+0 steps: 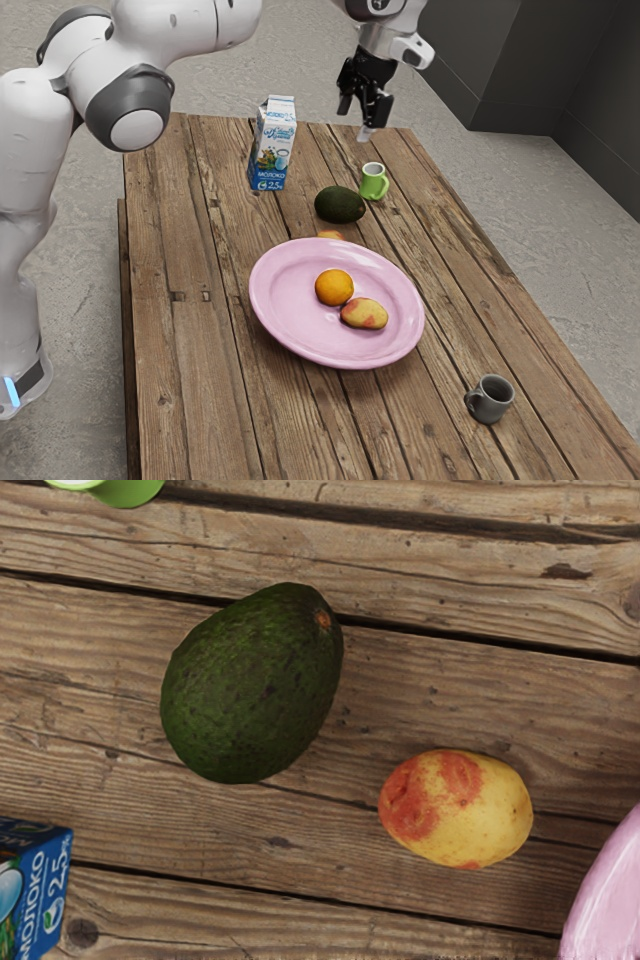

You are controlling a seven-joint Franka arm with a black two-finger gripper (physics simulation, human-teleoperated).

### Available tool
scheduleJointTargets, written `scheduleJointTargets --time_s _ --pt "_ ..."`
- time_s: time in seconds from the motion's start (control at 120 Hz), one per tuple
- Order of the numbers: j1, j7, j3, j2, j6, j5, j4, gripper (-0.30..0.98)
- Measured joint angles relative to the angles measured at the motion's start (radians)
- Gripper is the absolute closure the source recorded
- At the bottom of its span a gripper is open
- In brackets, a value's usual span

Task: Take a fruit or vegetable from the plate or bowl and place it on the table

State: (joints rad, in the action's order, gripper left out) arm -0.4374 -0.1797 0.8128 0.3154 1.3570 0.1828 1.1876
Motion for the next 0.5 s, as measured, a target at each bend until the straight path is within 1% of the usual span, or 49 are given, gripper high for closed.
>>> scheduleJointTargets --time_s 0.2,0.283,0.317,0.35,0.433,0.5 --pt "0.015 -0.034 0.004 -0.010 -0.011 0.023 -0.007 0.00" --pt "-0.013 -0.057 0.003 -0.090 -0.015 0.025 -0.059 0.00" --pt "-0.064 -0.078 0.002 -0.136 -0.016 0.026 -0.084 0.00" --pt "-0.137 -0.108 -0.001 -0.172 -0.017 0.026 -0.099 0.00" --pt "-0.378 -0.213 -0.020 -0.207 -0.021 0.025 -0.107 0.00" --pt "-0.521 -0.289 -0.057 -0.192 -0.051 -0.031 -0.100 0.00"
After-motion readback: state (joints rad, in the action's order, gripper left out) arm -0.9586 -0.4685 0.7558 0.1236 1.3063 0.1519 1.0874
